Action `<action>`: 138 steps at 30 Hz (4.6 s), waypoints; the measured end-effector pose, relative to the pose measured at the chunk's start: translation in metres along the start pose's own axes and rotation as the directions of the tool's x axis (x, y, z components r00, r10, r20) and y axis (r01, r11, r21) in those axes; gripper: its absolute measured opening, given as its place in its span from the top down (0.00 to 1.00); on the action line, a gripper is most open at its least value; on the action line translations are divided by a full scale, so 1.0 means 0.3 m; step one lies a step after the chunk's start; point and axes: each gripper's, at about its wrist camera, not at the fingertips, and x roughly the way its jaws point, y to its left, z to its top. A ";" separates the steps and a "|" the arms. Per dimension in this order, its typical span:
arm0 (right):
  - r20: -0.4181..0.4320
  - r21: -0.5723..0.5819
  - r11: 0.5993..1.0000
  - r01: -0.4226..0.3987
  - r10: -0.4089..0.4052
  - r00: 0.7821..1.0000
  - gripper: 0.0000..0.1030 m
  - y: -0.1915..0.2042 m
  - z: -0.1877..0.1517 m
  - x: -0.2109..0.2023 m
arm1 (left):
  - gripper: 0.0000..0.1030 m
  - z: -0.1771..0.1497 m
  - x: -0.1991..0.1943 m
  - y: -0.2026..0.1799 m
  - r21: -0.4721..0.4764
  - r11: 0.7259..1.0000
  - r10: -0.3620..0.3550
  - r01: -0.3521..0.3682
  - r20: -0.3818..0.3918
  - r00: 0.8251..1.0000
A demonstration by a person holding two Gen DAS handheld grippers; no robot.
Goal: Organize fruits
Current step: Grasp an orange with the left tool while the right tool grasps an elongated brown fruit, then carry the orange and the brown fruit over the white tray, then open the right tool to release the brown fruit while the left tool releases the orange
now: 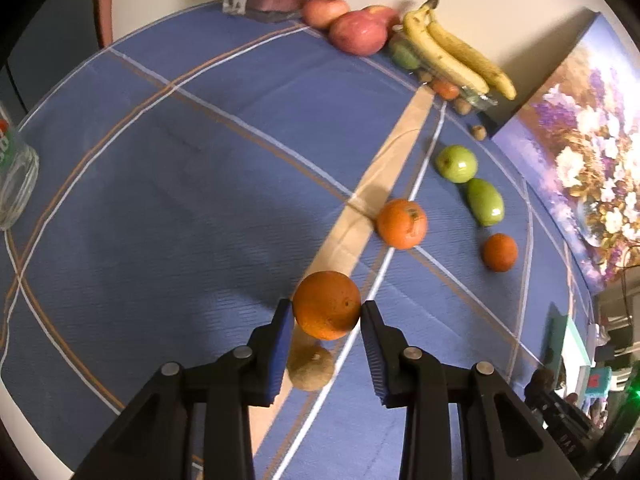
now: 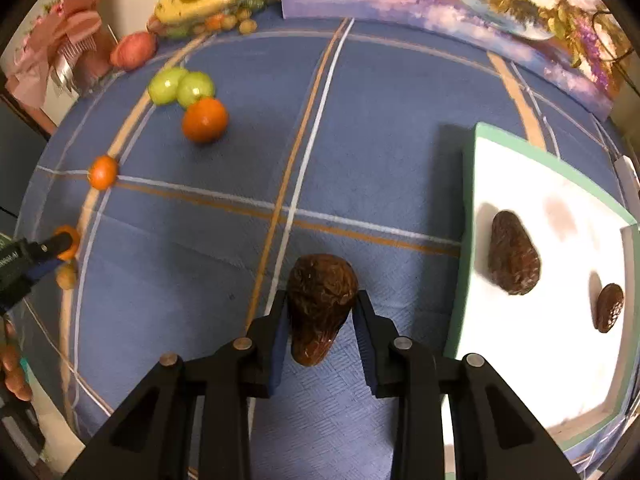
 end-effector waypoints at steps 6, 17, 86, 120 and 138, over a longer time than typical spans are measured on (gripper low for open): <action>0.090 0.021 1.000 -0.009 0.007 0.996 0.68 -0.033 0.001 -0.105 | 0.64 -0.004 -0.098 -0.085 0.055 0.997 -0.053 0.049 0.060 0.997; 0.131 0.097 0.995 0.005 -0.018 0.991 0.68 -0.090 0.026 -0.139 | 0.64 -0.036 -0.194 -0.359 0.195 0.969 -0.168 0.153 0.064 0.984; -0.116 0.529 0.813 0.242 -0.213 0.970 0.55 -0.808 -0.241 -0.085 | 0.64 -0.652 0.158 -1.099 0.641 0.712 -0.059 0.287 -0.352 0.934; 0.009 0.461 0.865 0.197 -0.227 0.974 0.29 -0.726 -0.171 -0.184 | 0.01 -0.350 0.093 -0.906 0.426 0.902 -0.033 0.074 -0.103 0.994; 0.142 0.389 0.910 0.142 -0.212 0.967 0.04 -0.635 -0.125 -0.202 | 0.00 -0.223 0.066 -0.740 0.287 0.957 0.036 -0.047 0.044 0.998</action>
